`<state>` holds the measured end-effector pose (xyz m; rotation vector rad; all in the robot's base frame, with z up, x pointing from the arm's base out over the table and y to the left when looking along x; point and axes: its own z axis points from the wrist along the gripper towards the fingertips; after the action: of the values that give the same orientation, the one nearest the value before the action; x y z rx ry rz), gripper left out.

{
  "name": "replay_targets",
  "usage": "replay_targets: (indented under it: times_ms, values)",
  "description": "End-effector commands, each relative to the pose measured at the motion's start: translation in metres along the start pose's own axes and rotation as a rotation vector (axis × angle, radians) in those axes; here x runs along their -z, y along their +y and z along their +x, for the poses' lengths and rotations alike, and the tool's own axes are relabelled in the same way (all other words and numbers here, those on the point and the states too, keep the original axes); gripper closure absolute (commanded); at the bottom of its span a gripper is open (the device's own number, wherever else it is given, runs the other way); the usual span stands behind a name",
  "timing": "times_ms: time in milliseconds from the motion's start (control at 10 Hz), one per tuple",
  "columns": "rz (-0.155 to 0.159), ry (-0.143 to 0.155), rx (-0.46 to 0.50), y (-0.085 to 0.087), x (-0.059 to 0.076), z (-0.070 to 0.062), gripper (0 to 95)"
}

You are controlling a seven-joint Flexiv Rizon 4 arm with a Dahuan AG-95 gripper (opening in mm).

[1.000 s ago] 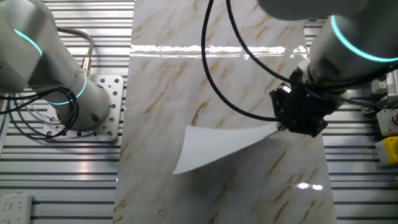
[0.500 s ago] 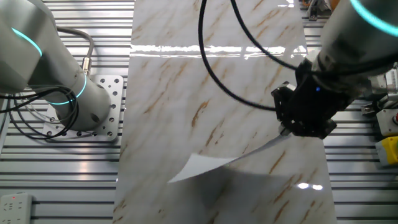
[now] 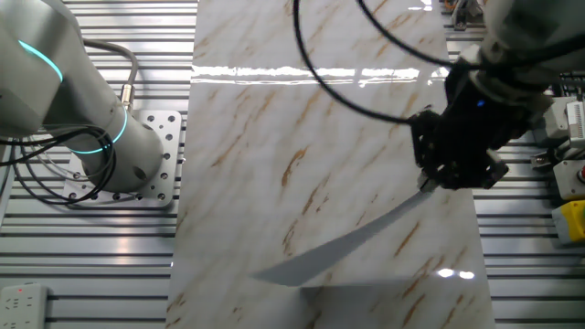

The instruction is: Flip over and spread out the paper that is laid flat on the table

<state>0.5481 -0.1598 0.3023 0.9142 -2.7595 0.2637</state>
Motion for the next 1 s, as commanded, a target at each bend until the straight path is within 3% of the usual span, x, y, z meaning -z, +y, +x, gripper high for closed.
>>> replay_targets:
  times_ms: [100,300,600,800,1000]
  values:
    - [-0.013,-0.01,-0.188,-0.001,-0.003,-0.024,95.0]
    - [-0.056,-0.022,-0.287,0.003,-0.007,-0.042,95.0]
    - [-0.201,-0.063,-0.431,0.01,-0.015,-0.066,95.0]
    - [-0.236,-0.077,-0.468,0.015,-0.021,-0.076,95.0]
    - [-0.249,-0.086,-0.478,0.021,-0.03,-0.079,95.0]
